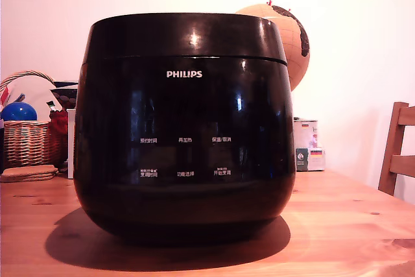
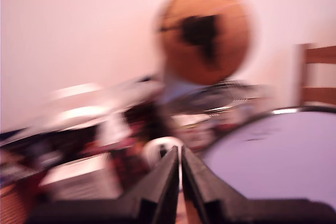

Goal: Close the rice cooker by pressing the lid down with medium force

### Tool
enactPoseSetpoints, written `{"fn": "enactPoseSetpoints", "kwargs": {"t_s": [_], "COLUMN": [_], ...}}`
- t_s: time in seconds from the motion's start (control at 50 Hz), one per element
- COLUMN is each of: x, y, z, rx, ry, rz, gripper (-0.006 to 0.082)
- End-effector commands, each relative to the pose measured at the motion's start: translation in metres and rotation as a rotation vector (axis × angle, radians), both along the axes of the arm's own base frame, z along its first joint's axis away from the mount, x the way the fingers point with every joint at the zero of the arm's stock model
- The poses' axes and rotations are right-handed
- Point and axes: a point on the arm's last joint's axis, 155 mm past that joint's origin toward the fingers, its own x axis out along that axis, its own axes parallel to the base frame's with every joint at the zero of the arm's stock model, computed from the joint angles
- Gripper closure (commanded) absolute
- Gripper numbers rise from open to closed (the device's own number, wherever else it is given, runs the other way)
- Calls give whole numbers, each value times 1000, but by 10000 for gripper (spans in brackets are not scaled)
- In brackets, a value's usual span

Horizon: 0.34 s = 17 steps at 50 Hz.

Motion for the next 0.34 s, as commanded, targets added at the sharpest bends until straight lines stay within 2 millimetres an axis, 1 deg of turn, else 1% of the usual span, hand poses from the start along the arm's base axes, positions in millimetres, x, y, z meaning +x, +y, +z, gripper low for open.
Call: {"fn": "enactPoseSetpoints", "kwargs": {"t_s": [0.0,0.1,0.18,0.32], "x": [1,1,1,0], "y": [10,27,37,44], "z": [3,7,12,16], "rx": [0,-5,-12,-19], "ry": [-9,-19,-34,-47], "rz": [27,76,104,126], "gripper": [789,789,789,789]}}
